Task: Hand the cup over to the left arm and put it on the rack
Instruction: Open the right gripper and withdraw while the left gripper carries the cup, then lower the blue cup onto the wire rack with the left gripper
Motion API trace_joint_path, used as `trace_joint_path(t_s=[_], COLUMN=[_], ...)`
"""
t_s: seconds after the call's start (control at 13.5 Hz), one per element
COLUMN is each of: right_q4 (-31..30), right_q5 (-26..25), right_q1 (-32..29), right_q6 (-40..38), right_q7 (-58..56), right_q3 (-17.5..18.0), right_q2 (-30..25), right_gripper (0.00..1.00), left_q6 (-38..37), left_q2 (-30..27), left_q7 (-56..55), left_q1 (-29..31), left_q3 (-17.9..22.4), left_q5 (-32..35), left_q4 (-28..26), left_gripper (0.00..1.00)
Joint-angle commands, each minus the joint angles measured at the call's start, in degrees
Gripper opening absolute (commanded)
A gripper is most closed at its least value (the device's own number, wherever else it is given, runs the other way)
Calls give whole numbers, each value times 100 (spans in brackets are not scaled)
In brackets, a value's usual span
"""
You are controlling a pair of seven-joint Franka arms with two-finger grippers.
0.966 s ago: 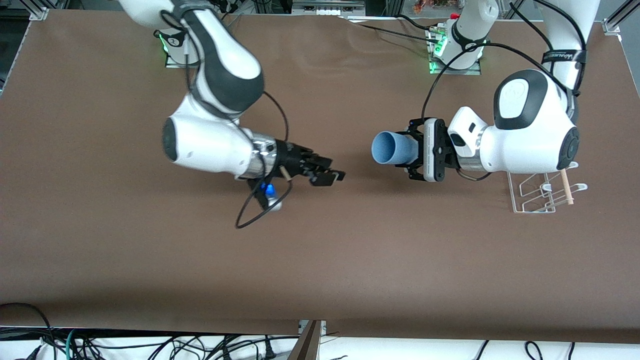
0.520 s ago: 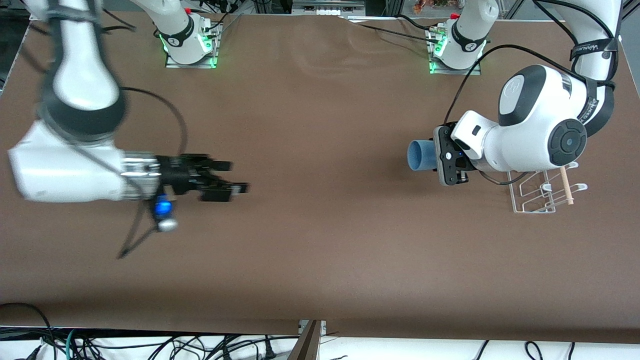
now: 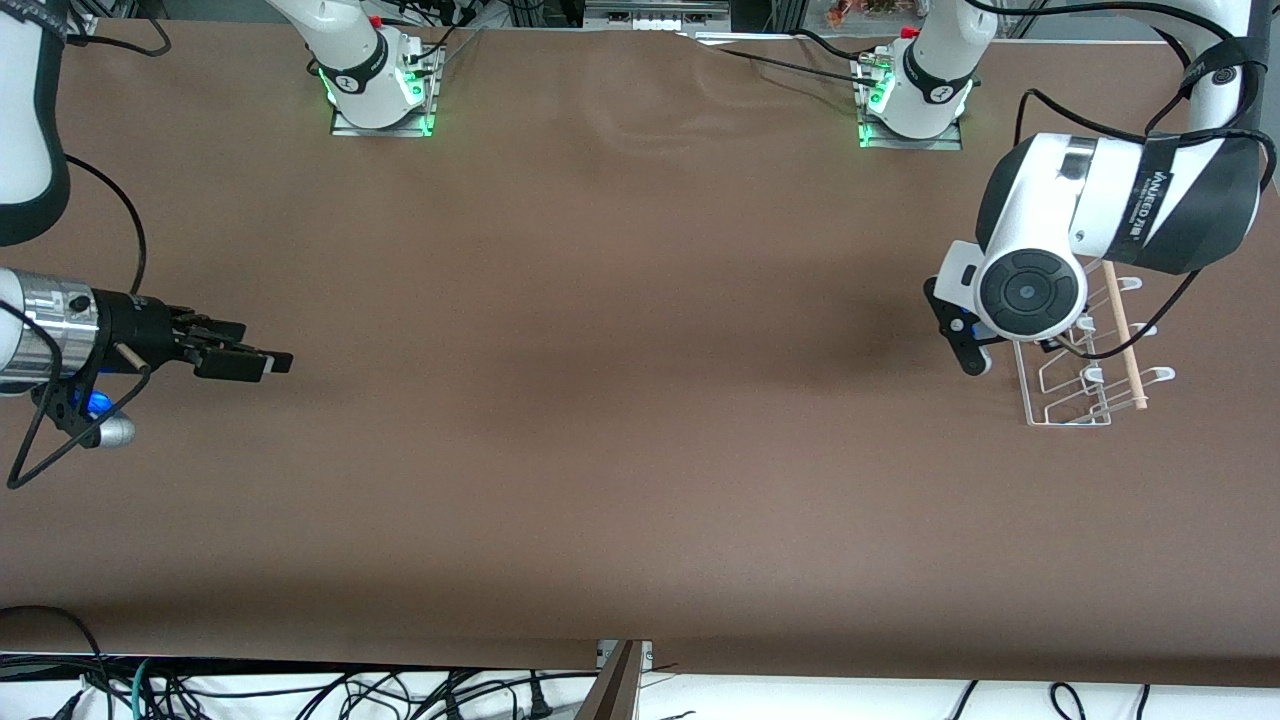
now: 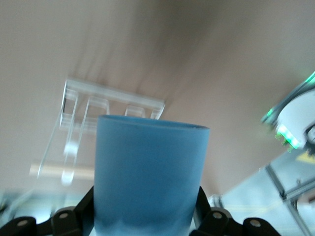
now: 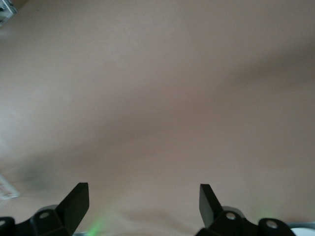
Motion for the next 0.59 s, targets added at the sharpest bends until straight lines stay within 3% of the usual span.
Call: trace_joint_path(t_s=[0.0, 0.37, 0.52], right_q4=[-246, -633, -808], right_q5=[-491, -931, -1081], right_q1=[42, 60, 69], right_q6=[-22, 21, 178], right_q7=[-621, -861, -869], right_q3=[22, 31, 75], right_q2=[-142, -537, -581], right_gripper=[99, 99, 99], left_q6=[-740, -901, -1146], left_q2=[367, 193, 402], left_q7=[-609, -1570, -1526], left_q1=[-158, -88, -79], left_q3=[6, 15, 24], left_q5=[943, 1587, 1875], left_q4=[26, -1072, -1012], left_gripper=[0, 0, 0])
